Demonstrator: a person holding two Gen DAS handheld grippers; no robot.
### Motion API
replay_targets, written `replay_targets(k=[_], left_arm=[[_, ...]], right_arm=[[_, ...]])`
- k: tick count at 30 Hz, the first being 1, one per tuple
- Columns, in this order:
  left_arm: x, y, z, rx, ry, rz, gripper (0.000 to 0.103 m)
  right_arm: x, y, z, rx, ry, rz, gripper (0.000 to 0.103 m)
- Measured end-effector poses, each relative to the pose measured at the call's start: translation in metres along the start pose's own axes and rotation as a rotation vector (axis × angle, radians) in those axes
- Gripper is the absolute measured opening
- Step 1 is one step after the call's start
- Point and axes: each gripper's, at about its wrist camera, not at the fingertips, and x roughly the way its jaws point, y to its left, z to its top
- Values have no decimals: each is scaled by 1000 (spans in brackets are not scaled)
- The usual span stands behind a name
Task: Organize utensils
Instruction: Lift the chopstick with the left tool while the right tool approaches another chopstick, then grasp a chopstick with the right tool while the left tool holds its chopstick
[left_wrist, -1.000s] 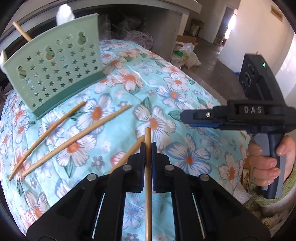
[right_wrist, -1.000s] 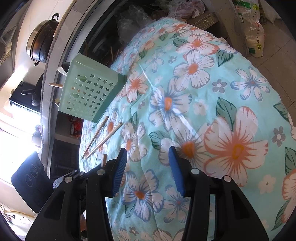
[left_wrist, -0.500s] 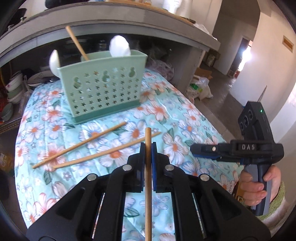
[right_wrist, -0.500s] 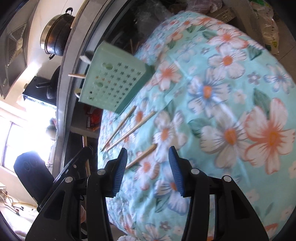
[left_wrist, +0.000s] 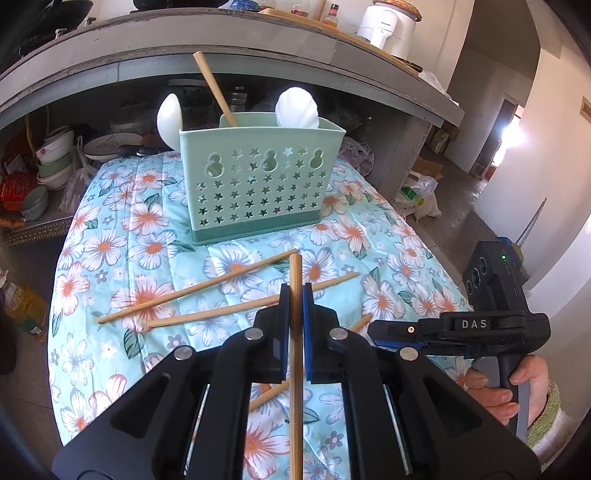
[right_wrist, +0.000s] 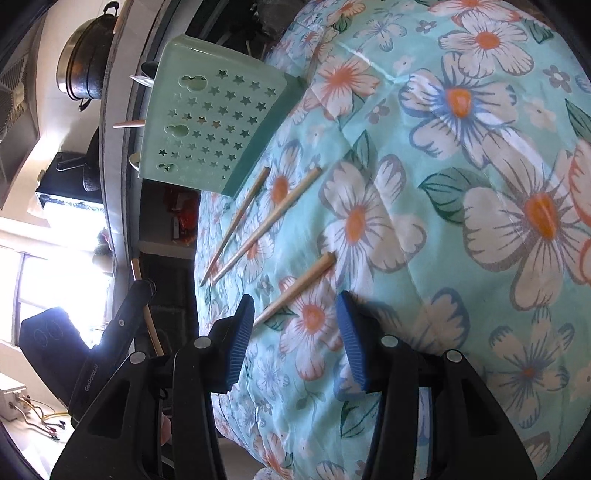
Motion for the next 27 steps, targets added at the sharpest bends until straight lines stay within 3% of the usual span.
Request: replay_targets(k=[11, 19, 27], left_arm=[[0, 10, -1, -18, -1, 15, 5], [4, 6, -1, -16, 9, 13, 5], [7, 1, 0, -12, 18, 17, 5]], right_arm=[[19, 2, 10, 35, -33, -19, 38], [23, -7, 13, 94, -75, -32, 17], [24, -14, 15, 133, -96, -18, 14]])
